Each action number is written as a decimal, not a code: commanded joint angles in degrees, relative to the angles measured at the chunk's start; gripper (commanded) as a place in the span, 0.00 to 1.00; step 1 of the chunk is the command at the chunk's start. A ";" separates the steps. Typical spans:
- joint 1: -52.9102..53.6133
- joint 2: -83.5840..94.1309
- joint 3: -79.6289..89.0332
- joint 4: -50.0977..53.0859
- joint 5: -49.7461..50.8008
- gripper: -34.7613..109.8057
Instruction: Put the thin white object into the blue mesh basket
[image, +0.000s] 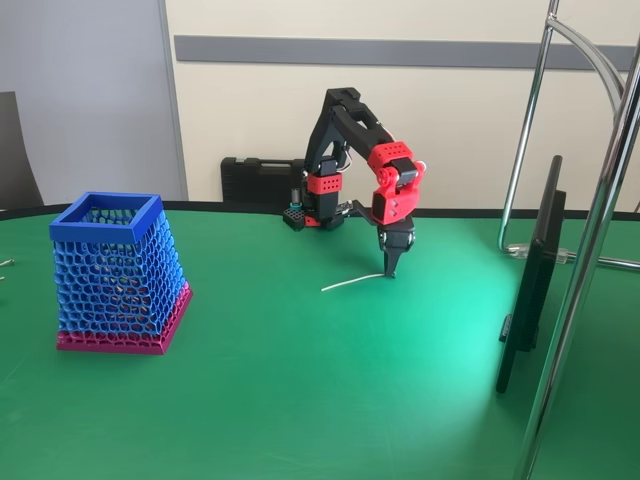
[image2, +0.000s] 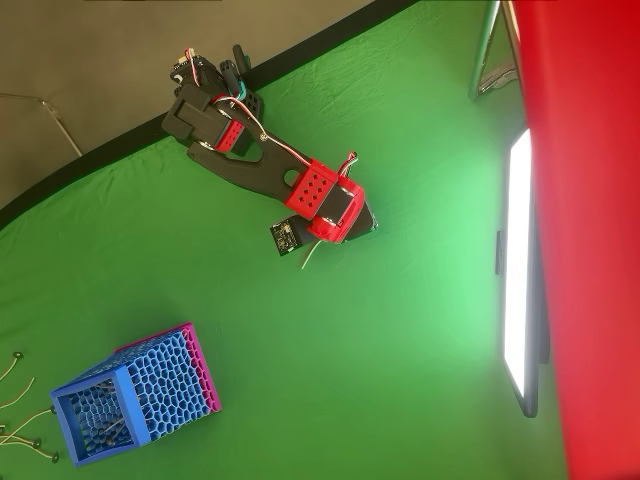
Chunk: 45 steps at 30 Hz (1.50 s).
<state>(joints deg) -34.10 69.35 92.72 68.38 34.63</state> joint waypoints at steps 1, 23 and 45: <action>1.41 5.62 -2.46 0.53 -1.49 0.24; 25.05 31.03 -13.45 -7.56 -14.50 0.24; 47.37 26.02 -14.50 -36.91 -0.44 0.24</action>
<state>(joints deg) 11.69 95.54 80.95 33.57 32.61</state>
